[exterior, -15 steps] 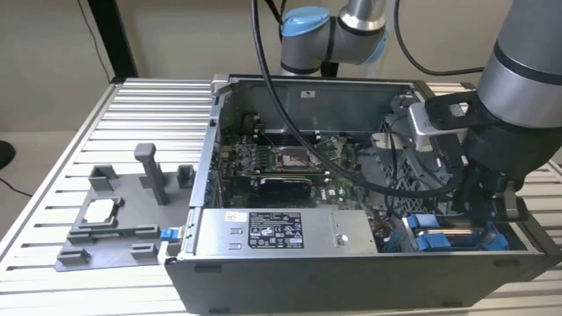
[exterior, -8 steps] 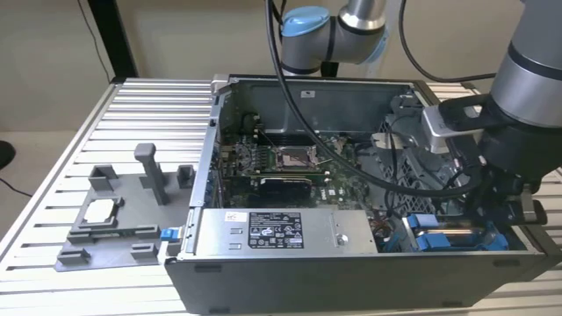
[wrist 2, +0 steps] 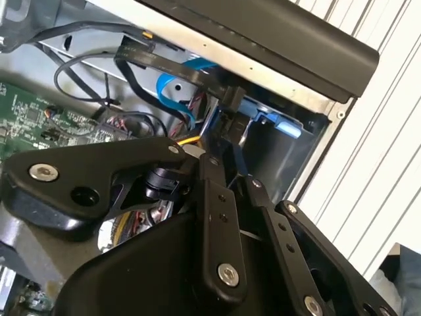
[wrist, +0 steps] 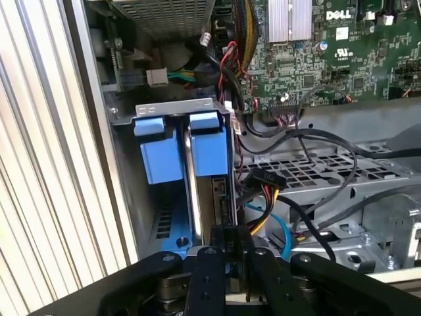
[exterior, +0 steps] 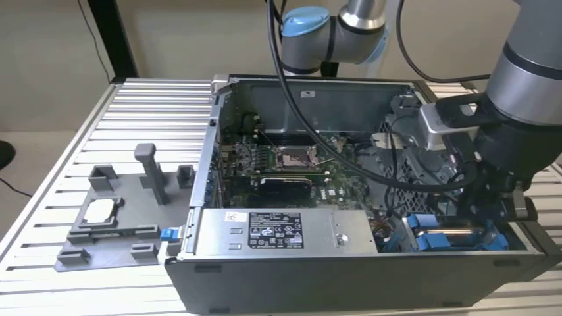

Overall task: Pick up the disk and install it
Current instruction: 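Insert the first disk wire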

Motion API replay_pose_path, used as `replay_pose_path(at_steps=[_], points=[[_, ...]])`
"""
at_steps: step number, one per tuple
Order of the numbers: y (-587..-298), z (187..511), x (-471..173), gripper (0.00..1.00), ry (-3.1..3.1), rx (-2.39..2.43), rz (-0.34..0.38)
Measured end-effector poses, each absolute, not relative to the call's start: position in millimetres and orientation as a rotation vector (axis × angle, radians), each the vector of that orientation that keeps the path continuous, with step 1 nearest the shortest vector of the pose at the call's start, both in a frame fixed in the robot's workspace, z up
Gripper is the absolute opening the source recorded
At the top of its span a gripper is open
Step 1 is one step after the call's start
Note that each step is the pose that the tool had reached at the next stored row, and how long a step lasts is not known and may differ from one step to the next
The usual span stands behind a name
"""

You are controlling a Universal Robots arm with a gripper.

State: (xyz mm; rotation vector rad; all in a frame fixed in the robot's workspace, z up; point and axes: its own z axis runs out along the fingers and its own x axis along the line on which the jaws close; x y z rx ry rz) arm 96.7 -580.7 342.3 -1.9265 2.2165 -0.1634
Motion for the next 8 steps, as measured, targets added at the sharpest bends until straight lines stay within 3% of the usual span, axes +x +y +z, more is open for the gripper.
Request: replay_pose_path(at_steps=[8], points=[[-579.8,339.5,103.1,0.0,2.221,-1.943,-0.146]])
